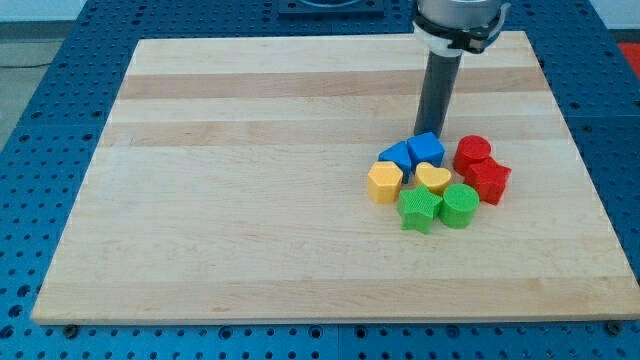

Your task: Move the red circle into the blue cube

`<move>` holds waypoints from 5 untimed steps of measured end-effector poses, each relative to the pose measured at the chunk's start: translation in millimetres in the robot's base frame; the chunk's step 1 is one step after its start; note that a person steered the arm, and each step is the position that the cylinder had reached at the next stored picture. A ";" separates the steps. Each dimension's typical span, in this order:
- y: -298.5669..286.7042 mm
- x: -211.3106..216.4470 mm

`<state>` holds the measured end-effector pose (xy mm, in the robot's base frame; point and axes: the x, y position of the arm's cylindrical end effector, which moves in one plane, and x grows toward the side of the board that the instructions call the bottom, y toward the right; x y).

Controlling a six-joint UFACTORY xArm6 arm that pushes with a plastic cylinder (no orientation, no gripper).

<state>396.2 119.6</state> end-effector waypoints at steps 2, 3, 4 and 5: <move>1.0 4.2; 1.0 7.1; 1.0 6.9; 10.3 -6.4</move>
<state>389.8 129.9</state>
